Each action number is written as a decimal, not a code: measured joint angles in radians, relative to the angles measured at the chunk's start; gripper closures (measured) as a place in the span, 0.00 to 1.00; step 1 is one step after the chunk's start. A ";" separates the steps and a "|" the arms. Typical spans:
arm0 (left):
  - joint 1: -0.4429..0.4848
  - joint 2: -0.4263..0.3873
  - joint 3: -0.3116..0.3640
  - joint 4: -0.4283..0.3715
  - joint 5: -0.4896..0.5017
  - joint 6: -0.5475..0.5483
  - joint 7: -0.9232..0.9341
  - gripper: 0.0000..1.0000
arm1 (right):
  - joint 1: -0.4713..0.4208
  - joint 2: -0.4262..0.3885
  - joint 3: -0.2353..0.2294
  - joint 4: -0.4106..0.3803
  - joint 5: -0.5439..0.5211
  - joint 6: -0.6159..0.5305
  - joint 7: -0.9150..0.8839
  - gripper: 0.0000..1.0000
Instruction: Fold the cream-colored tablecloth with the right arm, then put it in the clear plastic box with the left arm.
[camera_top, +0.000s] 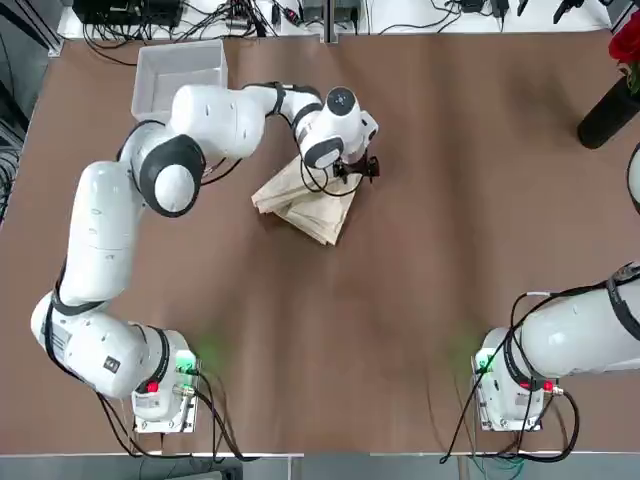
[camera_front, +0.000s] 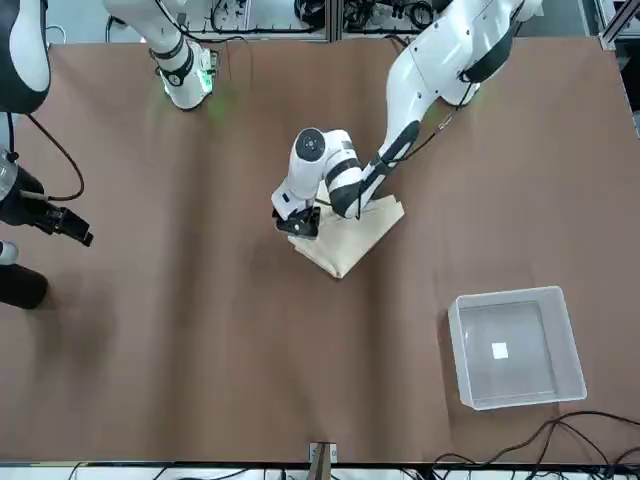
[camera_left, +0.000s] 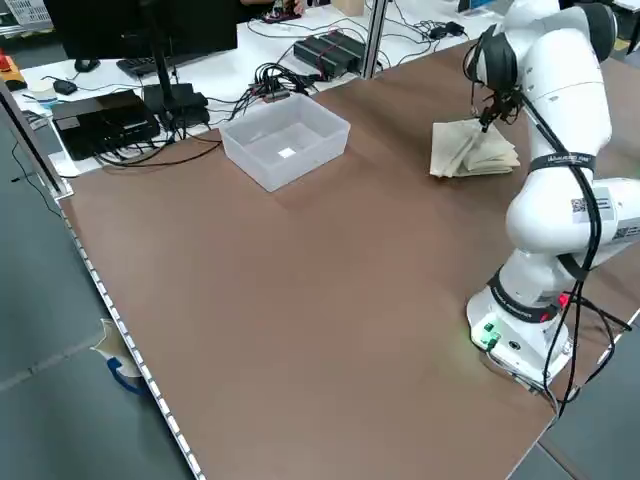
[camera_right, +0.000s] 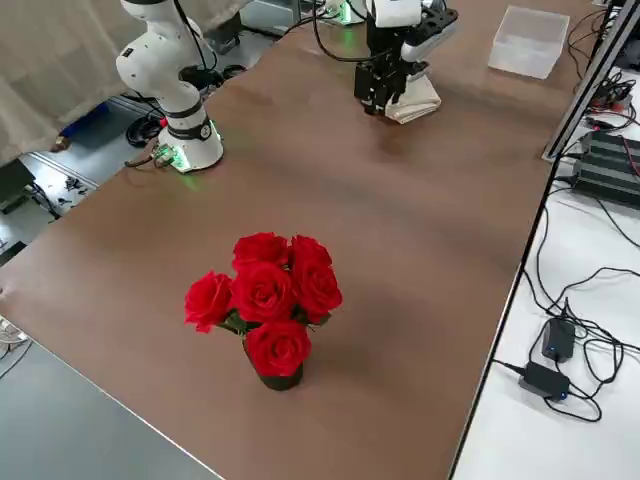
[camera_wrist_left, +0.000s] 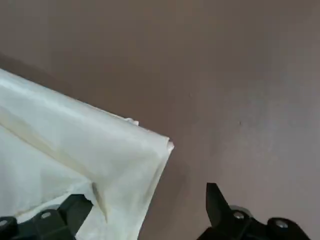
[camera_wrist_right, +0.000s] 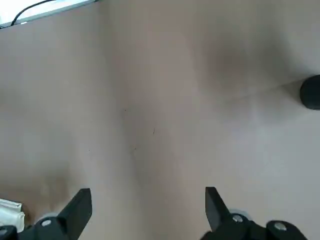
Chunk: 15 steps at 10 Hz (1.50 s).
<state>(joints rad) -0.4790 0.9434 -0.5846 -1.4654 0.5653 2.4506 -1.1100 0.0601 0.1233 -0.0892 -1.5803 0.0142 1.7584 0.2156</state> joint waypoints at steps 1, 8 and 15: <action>-0.005 0.007 0.009 0.007 0.000 0.008 0.000 0.00 | 0.000 0.000 0.000 0.000 0.000 0.000 0.000 0.00; -0.080 0.069 0.090 0.129 0.000 0.045 -0.032 0.00 | 0.000 0.001 0.000 0.000 0.000 0.001 0.000 0.00; -0.096 0.051 0.064 0.157 -0.019 -0.144 -0.051 0.00 | 0.000 0.002 -0.001 0.000 0.000 0.001 0.000 0.00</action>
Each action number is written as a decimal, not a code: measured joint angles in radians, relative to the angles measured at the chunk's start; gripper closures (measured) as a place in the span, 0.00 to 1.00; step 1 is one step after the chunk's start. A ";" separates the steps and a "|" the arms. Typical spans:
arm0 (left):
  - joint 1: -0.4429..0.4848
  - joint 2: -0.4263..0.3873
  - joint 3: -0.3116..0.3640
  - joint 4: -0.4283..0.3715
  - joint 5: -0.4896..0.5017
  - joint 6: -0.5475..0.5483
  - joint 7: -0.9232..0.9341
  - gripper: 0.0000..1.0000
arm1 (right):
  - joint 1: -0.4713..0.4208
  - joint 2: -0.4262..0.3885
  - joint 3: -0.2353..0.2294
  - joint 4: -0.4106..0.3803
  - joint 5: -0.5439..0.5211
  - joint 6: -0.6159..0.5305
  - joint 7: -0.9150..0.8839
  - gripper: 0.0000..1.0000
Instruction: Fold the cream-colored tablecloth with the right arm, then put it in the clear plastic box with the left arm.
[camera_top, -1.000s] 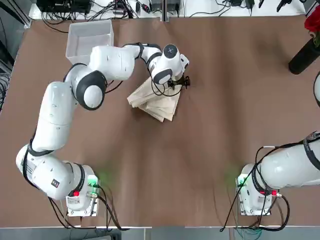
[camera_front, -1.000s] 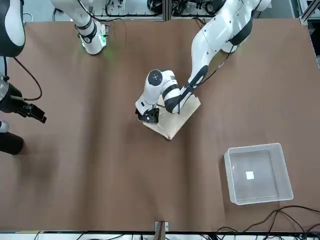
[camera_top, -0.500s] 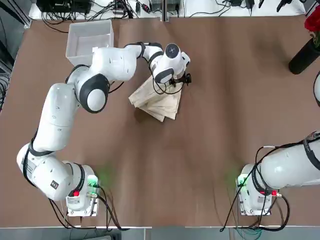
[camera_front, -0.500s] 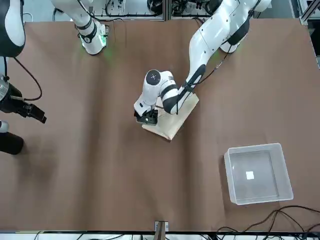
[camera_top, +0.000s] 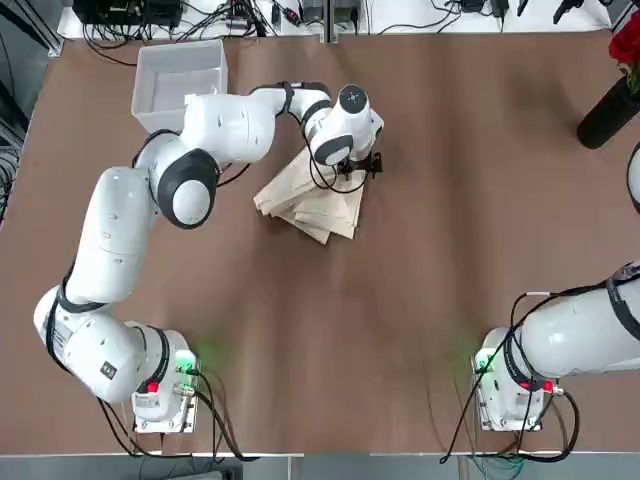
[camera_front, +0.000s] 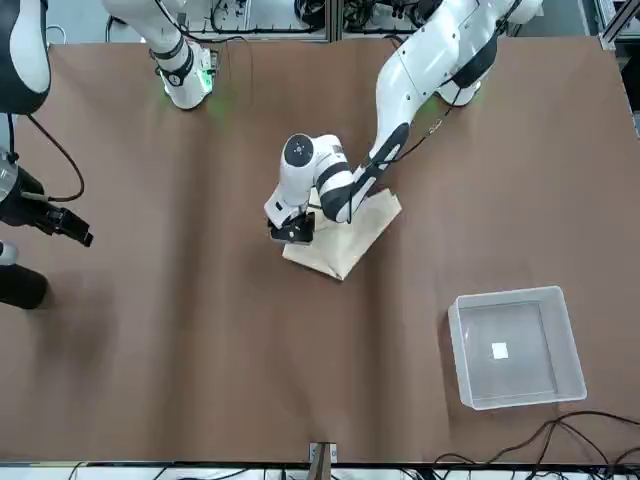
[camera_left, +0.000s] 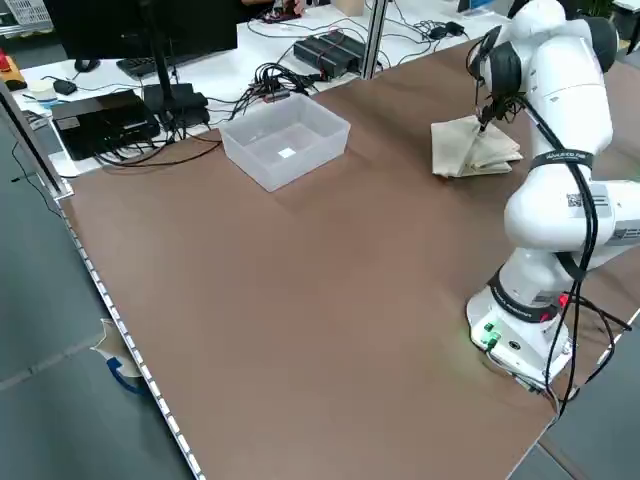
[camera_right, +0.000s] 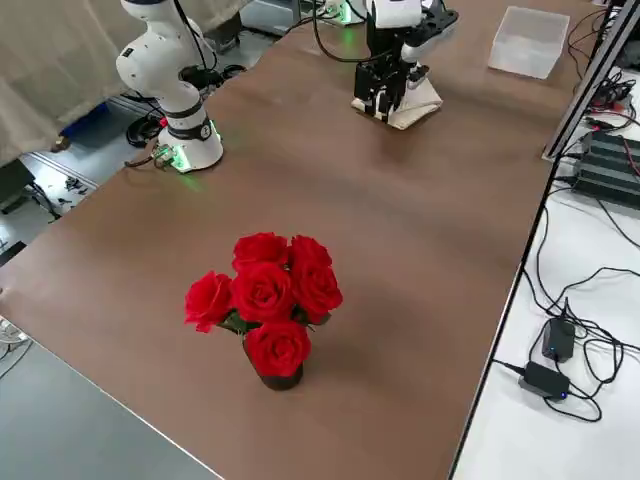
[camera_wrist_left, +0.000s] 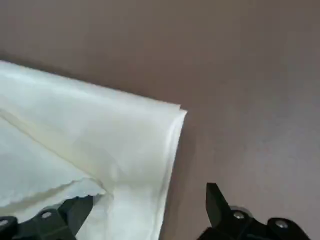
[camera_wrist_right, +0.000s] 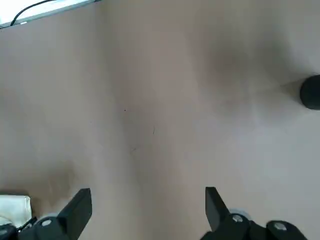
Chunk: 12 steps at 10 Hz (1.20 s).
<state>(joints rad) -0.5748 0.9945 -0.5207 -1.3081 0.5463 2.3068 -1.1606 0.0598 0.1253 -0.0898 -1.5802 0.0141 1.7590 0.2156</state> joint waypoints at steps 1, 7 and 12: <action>-0.002 -0.005 -0.004 0.001 0.000 -0.049 0.000 0.00 | 0.000 0.003 0.000 0.000 0.000 0.000 0.000 0.00; -0.003 -0.054 -0.045 0.004 0.000 -0.215 0.000 0.00 | 0.000 0.010 0.000 0.000 0.000 0.005 0.000 0.00; 0.080 -0.152 -0.066 0.013 -0.032 -0.279 0.095 0.00 | -0.001 0.010 0.000 0.000 0.000 0.006 0.000 0.00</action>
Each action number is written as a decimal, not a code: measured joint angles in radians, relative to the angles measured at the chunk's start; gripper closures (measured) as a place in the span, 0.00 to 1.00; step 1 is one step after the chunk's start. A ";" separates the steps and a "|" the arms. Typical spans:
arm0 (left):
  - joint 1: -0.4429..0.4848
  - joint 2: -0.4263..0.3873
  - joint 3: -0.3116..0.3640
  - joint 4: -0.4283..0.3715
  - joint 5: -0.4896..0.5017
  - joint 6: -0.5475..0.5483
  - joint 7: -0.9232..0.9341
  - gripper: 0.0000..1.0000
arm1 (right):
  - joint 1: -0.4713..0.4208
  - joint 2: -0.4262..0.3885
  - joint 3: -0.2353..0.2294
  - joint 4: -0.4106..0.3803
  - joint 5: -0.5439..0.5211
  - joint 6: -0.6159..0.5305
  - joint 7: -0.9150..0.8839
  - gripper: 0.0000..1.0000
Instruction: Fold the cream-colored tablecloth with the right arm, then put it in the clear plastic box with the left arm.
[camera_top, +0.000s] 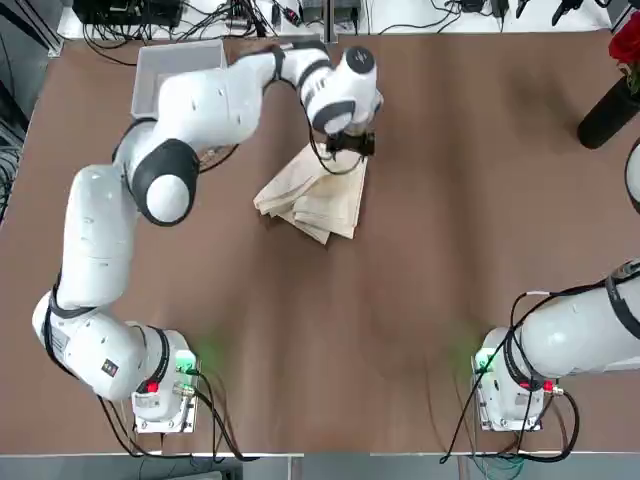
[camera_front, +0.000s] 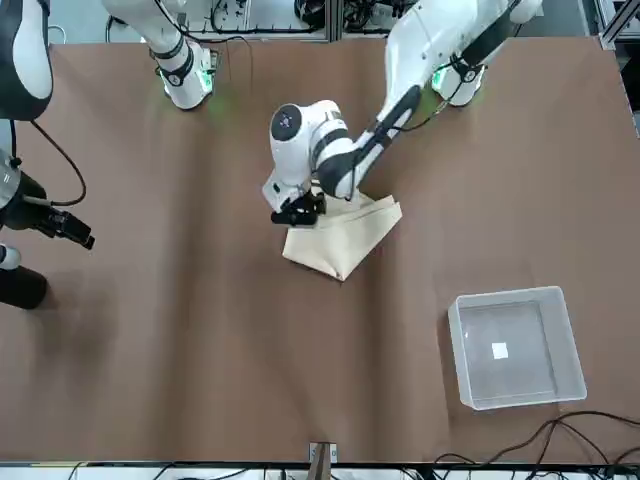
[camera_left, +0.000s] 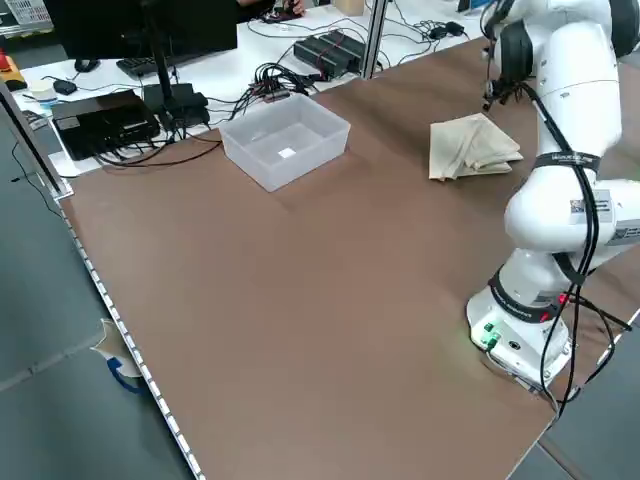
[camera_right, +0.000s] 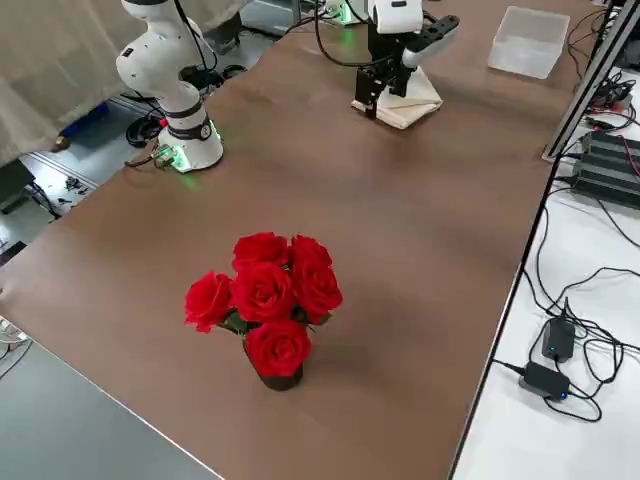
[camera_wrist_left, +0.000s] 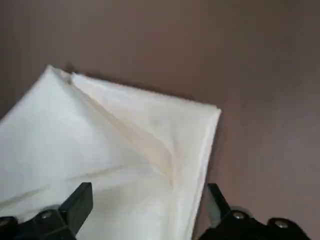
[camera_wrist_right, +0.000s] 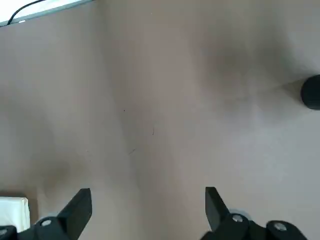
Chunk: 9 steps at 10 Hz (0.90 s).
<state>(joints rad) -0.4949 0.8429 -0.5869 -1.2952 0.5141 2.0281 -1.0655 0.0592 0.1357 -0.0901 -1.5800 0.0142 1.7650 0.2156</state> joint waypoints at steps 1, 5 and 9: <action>0.052 -0.017 -0.005 0.000 -0.062 -0.004 0.092 0.00 | 0.000 0.000 0.000 0.000 0.000 0.000 0.000 0.00; 0.069 -0.148 0.285 -0.011 -0.566 -0.111 0.668 0.00 | 0.000 0.000 0.000 0.000 0.000 0.000 0.000 0.00; 0.099 -0.166 0.444 -0.061 -0.854 -0.113 1.216 0.00 | 0.000 0.000 0.000 0.000 0.000 0.001 0.000 0.00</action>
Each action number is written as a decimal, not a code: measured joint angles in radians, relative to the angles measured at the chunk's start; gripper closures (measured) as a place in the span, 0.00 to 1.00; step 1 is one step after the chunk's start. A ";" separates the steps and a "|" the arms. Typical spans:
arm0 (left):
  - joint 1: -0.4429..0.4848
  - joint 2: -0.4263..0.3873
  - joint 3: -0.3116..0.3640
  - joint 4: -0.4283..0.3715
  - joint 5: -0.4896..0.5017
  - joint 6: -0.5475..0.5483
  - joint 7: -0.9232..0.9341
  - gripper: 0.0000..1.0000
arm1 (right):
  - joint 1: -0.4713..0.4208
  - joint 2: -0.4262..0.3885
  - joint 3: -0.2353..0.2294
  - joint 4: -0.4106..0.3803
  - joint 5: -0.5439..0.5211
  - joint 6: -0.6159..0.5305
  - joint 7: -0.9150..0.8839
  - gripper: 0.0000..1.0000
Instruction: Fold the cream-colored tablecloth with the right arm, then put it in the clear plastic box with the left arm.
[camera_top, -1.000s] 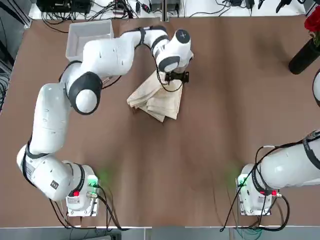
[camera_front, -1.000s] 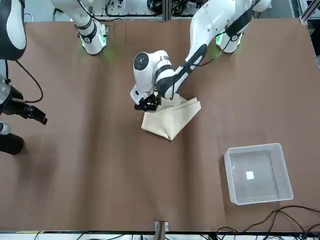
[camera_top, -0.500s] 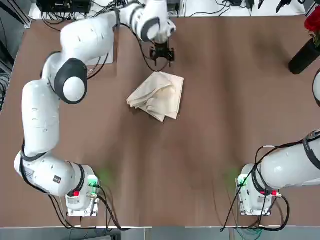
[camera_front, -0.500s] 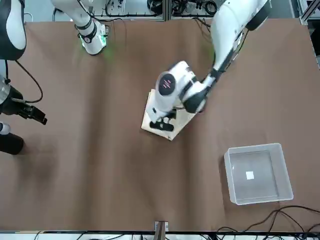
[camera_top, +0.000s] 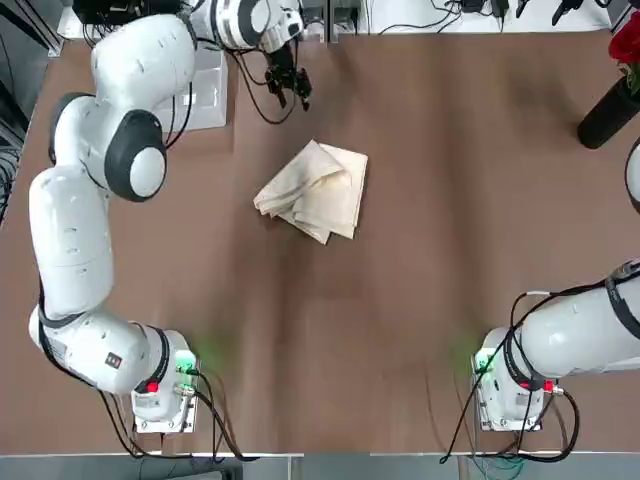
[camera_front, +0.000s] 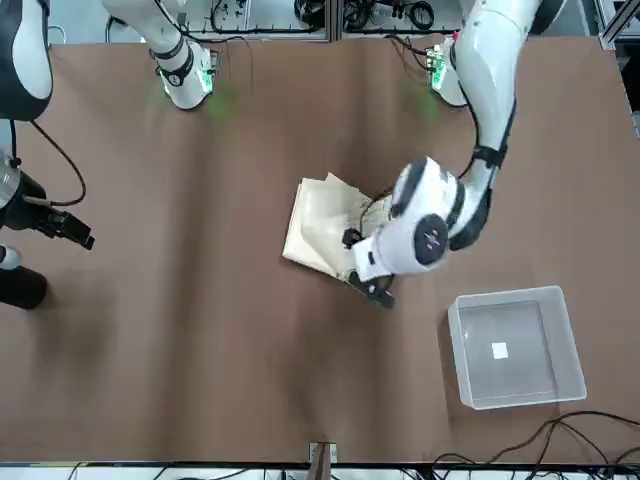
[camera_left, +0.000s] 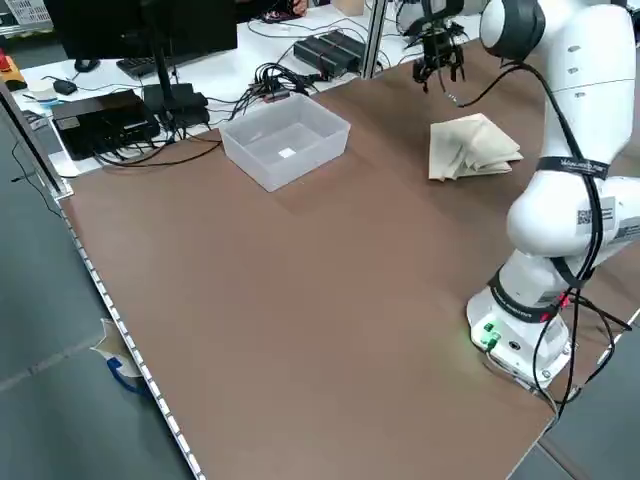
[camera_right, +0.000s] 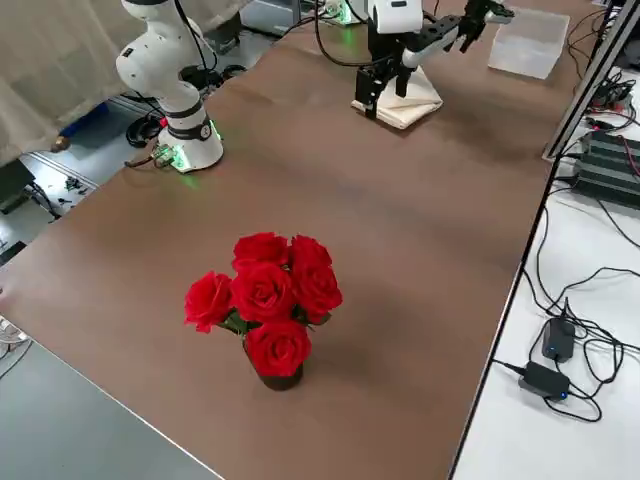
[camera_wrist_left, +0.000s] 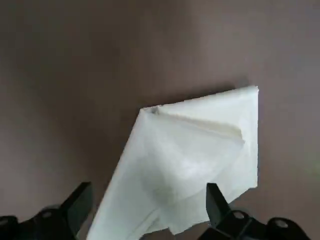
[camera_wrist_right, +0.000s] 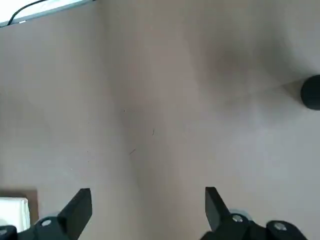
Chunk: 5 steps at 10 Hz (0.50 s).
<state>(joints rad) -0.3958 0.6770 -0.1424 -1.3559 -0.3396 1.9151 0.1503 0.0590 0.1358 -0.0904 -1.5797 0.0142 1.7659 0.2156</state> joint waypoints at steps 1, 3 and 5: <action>0.002 0.019 0.011 -0.008 -0.047 0.010 0.079 0.00 | 0.000 0.000 0.000 0.000 0.000 0.000 0.000 0.00; -0.001 0.074 0.018 -0.015 -0.083 0.053 0.150 0.00 | 0.000 0.000 0.000 0.000 0.000 0.000 0.000 0.00; -0.004 0.128 0.019 -0.017 -0.127 0.114 0.187 0.00 | 0.000 0.000 0.000 0.000 0.000 0.000 0.000 0.00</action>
<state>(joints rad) -0.3994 0.8055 -0.1239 -1.3728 -0.4669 2.0292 0.3372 0.0590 0.1359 -0.0904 -1.5796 0.0142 1.7660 0.2156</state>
